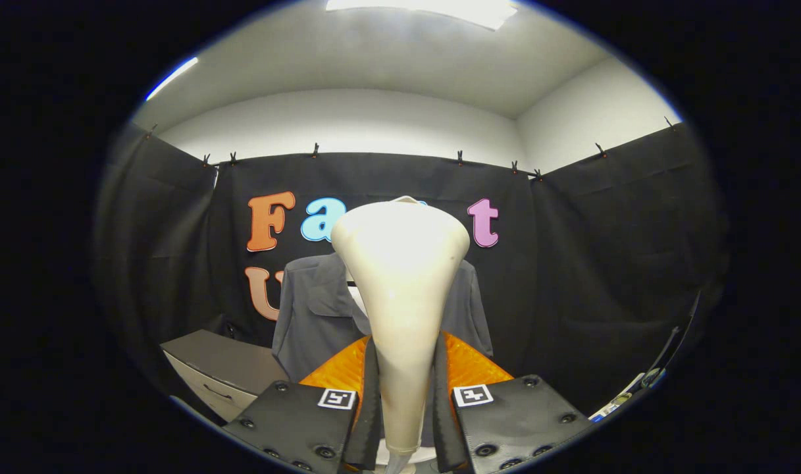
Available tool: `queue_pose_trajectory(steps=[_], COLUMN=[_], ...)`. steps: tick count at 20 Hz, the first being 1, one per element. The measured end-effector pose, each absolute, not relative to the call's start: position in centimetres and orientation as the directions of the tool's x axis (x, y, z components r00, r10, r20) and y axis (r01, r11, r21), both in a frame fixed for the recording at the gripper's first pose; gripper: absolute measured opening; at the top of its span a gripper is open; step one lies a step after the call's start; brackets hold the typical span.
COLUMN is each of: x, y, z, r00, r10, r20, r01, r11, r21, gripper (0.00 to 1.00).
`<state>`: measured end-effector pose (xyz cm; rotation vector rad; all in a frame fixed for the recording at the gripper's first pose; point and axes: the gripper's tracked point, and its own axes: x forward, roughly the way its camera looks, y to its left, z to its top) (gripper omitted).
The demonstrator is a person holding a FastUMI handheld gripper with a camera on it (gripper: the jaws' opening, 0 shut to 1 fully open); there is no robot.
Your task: Iron the clothes twice with a garment steamer, once on the left side and once on the right side.
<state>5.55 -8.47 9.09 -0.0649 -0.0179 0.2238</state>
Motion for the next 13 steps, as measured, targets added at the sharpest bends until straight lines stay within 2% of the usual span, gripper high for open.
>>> queue_pose_trajectory(steps=[13], x=[5.0], y=[-8.5], z=[8.1], r00=[0.977], r10=[0.214], r20=[-0.007], r01=[-0.214], r11=[0.976], r21=[-0.047], gripper=[0.4])
